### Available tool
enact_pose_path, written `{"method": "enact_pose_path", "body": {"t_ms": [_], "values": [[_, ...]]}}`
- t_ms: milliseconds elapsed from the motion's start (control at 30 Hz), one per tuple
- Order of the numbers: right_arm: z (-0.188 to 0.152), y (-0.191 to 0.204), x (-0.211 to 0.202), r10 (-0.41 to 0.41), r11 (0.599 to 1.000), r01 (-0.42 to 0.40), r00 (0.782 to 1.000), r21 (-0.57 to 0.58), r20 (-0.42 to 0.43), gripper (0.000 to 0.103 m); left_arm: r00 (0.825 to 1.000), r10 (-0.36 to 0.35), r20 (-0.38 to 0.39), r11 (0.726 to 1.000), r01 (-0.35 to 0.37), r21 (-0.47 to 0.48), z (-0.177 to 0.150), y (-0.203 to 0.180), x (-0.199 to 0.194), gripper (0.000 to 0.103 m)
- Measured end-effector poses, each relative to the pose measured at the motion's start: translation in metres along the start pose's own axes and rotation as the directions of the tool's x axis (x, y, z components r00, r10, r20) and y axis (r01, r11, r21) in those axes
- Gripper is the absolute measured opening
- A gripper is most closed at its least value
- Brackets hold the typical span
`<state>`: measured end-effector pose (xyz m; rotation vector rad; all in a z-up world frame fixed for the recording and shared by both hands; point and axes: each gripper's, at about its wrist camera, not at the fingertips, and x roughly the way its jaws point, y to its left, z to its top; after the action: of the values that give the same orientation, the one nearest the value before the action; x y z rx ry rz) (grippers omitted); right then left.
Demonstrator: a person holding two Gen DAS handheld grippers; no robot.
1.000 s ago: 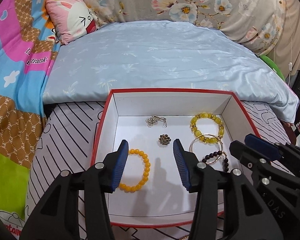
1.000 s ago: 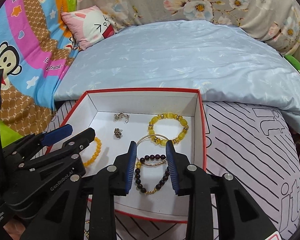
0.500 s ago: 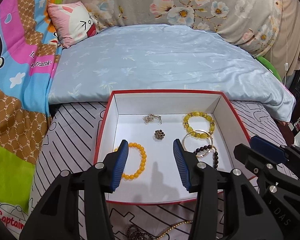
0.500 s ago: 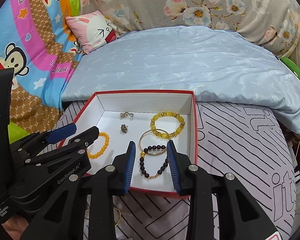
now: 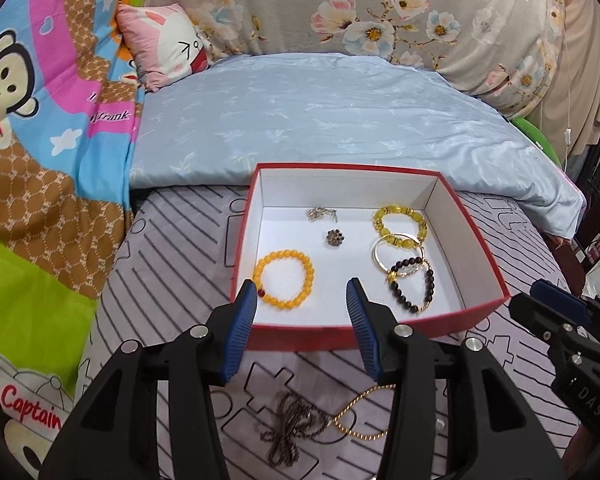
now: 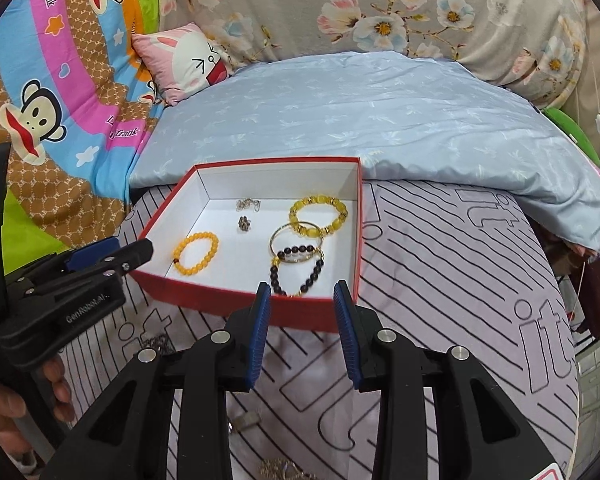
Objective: Organize jewelry
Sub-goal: 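Withdraw both tools from the box back over the remaining jewelry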
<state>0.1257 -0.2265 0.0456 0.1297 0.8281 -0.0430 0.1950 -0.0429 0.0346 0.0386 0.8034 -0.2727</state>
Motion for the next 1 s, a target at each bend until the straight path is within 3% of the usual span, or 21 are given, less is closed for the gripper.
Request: {"method": "enact_pose_path", "body": {"t_ms": [433, 700, 1000], "values": [[-0.061, 0.001, -0.023, 0.009, 1.000, -0.009, 0.997, 0.002, -0.074, 0.032, 0.997, 0.023, -0.078, 0.999, -0.027, -0.047, -0.056, 0.034, -0.021, 0.045], [-0.085, -0.003, -0.024, 0.017, 0.999, -0.013, 0.992, 0.039, -0.122, 0.032, 0.989, -0.004, -0.147, 0.999, -0.001, -0.033, -0.094, 0.022, -0.012, 0.046], [-0.101, -0.009, -0.021, 0.013, 0.998, -0.004, 0.987, 0.057, -0.157, 0.032, 0.989, 0.021, -0.146, 1.000, -0.022, -0.007, -0.102, 0.018, 0.007, 0.053]]}}
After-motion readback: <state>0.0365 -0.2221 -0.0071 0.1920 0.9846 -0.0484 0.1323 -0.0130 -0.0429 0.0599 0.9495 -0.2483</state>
